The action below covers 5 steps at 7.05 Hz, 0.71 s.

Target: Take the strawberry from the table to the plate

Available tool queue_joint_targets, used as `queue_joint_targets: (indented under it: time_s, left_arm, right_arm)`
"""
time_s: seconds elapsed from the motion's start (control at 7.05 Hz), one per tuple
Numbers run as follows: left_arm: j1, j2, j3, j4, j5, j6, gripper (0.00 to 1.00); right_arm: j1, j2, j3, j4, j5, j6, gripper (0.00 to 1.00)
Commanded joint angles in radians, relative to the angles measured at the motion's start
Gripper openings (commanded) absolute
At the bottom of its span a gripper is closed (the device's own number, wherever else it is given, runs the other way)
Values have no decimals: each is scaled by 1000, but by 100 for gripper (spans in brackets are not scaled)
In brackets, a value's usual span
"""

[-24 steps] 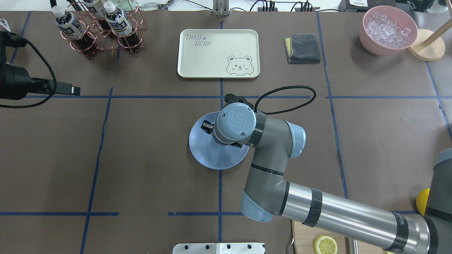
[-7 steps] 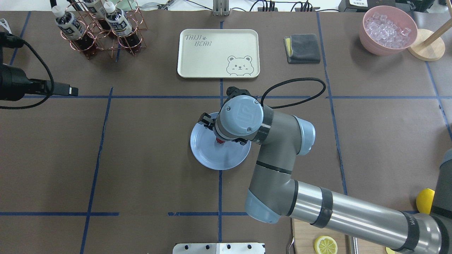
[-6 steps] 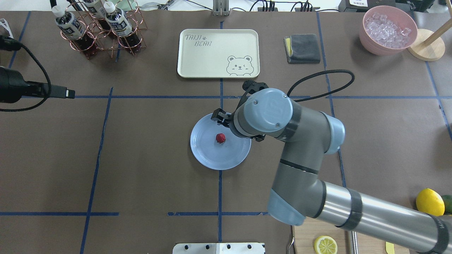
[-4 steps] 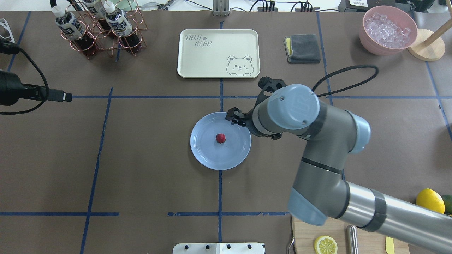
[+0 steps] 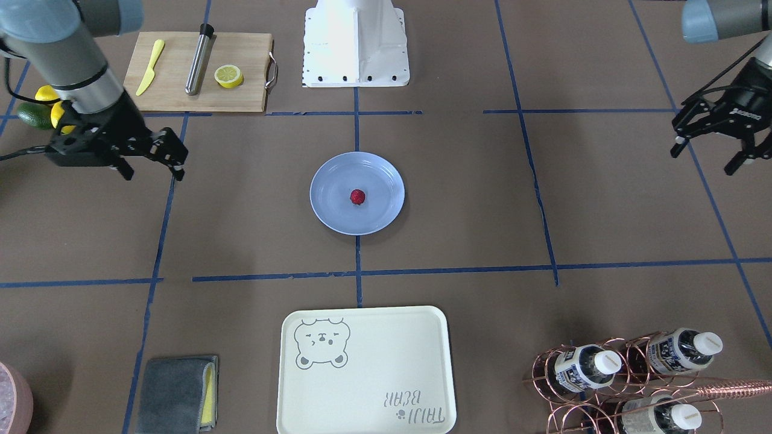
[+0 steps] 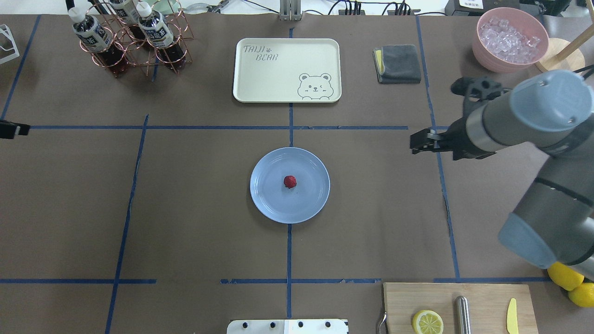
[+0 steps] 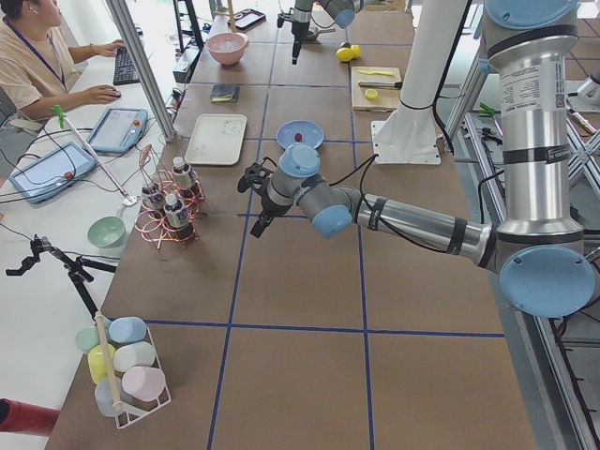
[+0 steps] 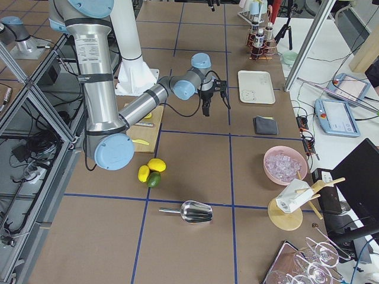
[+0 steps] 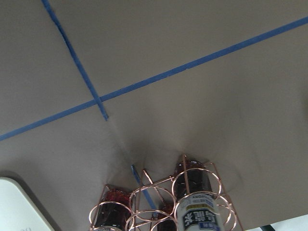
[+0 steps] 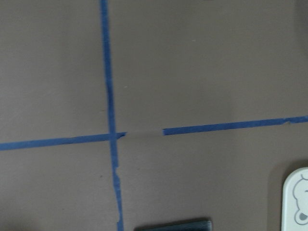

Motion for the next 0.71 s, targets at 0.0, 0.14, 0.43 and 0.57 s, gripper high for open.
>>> queue_joint_targets:
  time_s: [0.0,0.14,0.43,0.57]
  left_arm:
    - [-151,-3,68,49,-38,218,100]
    - [-182,-24,64,161,-40,301,100]
    - [-213,-63,47,336,-90,318,100]
    - [-214,-65,52,416,-156,318,100]
  right_arm:
    - [225,-130,-10,-2,156,-341,100]
    - [322,-193,-24,-3,205,-504,100]
    - [542,-279,-88,-13,351,-803,100]
    - [609,-280,-146,-17,387,-924,100]
